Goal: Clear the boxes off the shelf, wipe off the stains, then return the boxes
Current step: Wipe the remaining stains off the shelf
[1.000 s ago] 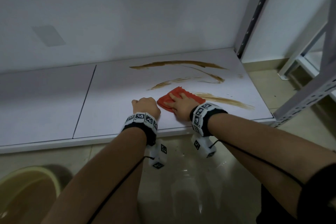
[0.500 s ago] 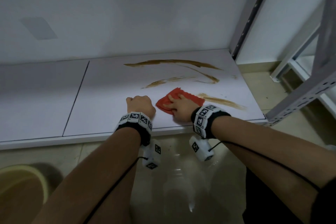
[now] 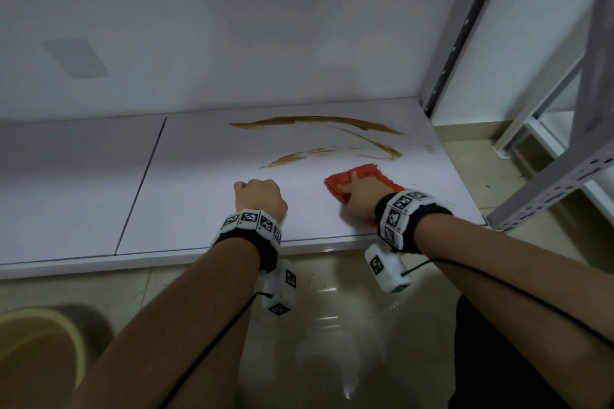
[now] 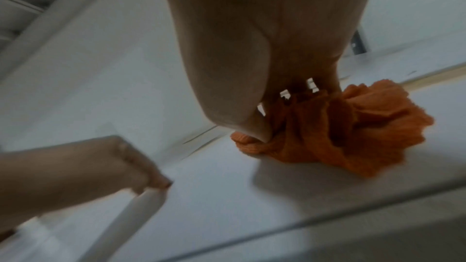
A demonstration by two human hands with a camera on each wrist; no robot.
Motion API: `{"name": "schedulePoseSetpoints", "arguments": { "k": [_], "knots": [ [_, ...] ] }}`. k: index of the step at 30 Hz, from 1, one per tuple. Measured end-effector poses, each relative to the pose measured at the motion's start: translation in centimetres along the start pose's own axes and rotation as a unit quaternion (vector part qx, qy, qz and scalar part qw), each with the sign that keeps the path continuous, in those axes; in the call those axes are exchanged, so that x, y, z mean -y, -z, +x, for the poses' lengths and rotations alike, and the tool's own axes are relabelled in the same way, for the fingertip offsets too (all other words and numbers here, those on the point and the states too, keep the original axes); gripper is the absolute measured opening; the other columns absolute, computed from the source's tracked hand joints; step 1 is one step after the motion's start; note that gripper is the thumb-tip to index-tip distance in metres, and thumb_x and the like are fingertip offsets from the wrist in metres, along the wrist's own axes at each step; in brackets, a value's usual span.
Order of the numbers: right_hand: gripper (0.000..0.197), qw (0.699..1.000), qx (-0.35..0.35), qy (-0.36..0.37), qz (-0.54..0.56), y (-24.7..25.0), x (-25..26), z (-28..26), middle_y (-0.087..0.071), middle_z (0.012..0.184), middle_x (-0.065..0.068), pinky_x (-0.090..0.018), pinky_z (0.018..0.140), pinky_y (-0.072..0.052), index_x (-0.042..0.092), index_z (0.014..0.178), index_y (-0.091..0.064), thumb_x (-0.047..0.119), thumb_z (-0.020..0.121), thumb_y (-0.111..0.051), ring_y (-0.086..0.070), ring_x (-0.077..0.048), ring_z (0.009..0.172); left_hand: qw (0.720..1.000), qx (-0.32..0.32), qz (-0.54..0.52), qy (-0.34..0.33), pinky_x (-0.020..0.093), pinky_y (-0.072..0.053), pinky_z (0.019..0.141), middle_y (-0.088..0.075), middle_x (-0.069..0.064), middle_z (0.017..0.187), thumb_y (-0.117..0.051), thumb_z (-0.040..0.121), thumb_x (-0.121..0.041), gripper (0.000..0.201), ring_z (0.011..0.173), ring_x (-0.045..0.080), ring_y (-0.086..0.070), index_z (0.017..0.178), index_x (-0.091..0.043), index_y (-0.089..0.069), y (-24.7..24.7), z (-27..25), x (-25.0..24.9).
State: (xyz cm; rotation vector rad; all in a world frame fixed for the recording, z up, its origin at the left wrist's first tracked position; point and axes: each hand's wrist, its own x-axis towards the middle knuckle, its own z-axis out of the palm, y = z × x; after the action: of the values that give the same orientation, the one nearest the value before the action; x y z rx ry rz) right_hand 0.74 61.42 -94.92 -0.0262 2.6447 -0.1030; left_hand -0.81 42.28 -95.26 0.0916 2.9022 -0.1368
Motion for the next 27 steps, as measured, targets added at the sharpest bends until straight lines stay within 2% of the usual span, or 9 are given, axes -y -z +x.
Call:
{"name": "schedulePoseSetpoints", "arguments": {
  "k": [2,6,9,14,18,20,22,24,27],
  "knots": [
    [0.075,0.999,0.013,0.034,0.013,-0.7,2.0,-1.0,-0.019,0.157,-0.004,-0.040,0.115,-0.023,0.030,0.150,-0.019,0.026,0.083,-0.054,-0.024,-0.029,0.142,1.000,-0.001,-0.003,0.000,0.035,-0.031,0.095,-0.064,0.004,0.091,-0.042,0.087,-0.015,0.013,0.084,0.021,-0.055,0.087,-0.014,-0.055,0.4,0.0,-0.1],
    [0.075,0.993,0.053,0.103,-0.023,-1.6,5.4,0.9,0.005,0.160,0.001,-0.053,0.117,-0.011,0.039,0.149,-0.015,0.019,0.087,-0.051,0.001,-0.035,0.146,1.000,0.005,-0.015,0.004,0.036,-0.031,0.095,-0.053,0.002,0.081,-0.043,0.087,-0.015,0.008,0.078,0.021,-0.047,0.081,-0.013,-0.049,0.8,0.1,0.0],
    [0.075,0.991,0.041,0.114,-0.055,-0.9,5.7,2.3,0.008,0.159,-0.003,-0.054,0.117,-0.005,0.041,0.149,-0.008,0.018,0.090,-0.049,0.001,-0.038,0.145,0.999,0.022,-0.026,0.011,0.036,-0.031,0.097,-0.052,0.003,0.081,-0.044,0.086,-0.013,0.006,0.079,0.021,-0.047,0.083,-0.013,-0.048,0.9,0.0,0.0],
    [0.083,1.000,0.009,0.025,-0.017,0.2,0.7,2.1,0.007,0.159,-0.005,-0.054,0.118,-0.007,0.046,0.147,0.001,0.021,0.086,-0.049,0.001,-0.040,0.145,0.998,0.037,-0.037,0.025,0.035,-0.031,0.096,-0.052,0.003,0.084,-0.044,0.086,-0.012,0.006,0.080,0.022,-0.048,0.086,-0.013,-0.050,0.8,0.1,0.3],
    [0.077,0.999,0.009,-0.024,-0.020,0.1,-2.5,0.5,0.000,0.159,-0.010,-0.051,0.118,-0.014,0.032,0.151,-0.006,0.028,0.084,-0.045,-0.008,-0.038,0.145,0.999,0.028,-0.042,0.019,0.035,-0.033,0.097,-0.062,0.005,0.096,-0.044,0.086,-0.013,0.006,0.089,0.022,-0.056,0.087,-0.013,-0.049,0.8,0.2,0.0],
    [0.075,1.000,0.019,-0.006,-0.020,-0.3,-1.6,-0.7,0.000,0.159,-0.008,-0.048,0.119,-0.013,0.031,0.151,-0.009,0.027,0.085,-0.046,-0.010,-0.035,0.145,0.999,0.029,-0.041,0.018,0.034,-0.033,0.096,-0.063,0.005,0.100,-0.044,0.087,-0.012,0.005,0.093,0.023,-0.058,0.086,-0.013,-0.049,1.0,0.1,-0.1],
    [0.075,0.998,0.019,0.052,-0.022,-0.8,0.1,-1.5,-0.003,0.160,-0.002,-0.045,0.118,-0.012,0.038,0.149,-0.014,0.028,0.084,-0.050,-0.010,-0.031,0.145,0.999,0.028,-0.038,0.015,0.034,-0.034,0.096,-0.064,0.006,0.102,-0.044,0.087,-0.012,0.006,0.094,0.023,-0.059,0.085,-0.013,-0.049,1.2,0.2,-0.3],
    [0.073,0.993,0.041,0.105,-0.021,-1.4,2.0,-1.1,0.001,0.160,0.001,-0.046,0.118,-0.010,0.039,0.148,-0.018,0.024,0.086,-0.052,-0.004,-0.032,0.146,0.999,0.024,-0.028,0.009,0.034,-0.034,0.096,-0.064,0.006,0.104,-0.044,0.089,-0.013,0.007,0.098,0.023,-0.059,0.088,-0.014,-0.051,1.5,0.2,-0.6],
    [0.074,0.991,0.048,0.121,-0.033,-1.5,3.7,0.9,0.007,0.160,0.003,-0.051,0.118,-0.008,0.042,0.148,-0.016,0.016,0.088,-0.050,0.002,-0.033,0.146,1.000,0.021,-0.004,0.005,0.034,-0.035,0.097,-0.063,0.005,0.109,-0.045,0.089,-0.016,0.013,0.101,0.022,-0.060,0.096,-0.015,-0.057,1.7,0.4,-0.9]
  ]
}}
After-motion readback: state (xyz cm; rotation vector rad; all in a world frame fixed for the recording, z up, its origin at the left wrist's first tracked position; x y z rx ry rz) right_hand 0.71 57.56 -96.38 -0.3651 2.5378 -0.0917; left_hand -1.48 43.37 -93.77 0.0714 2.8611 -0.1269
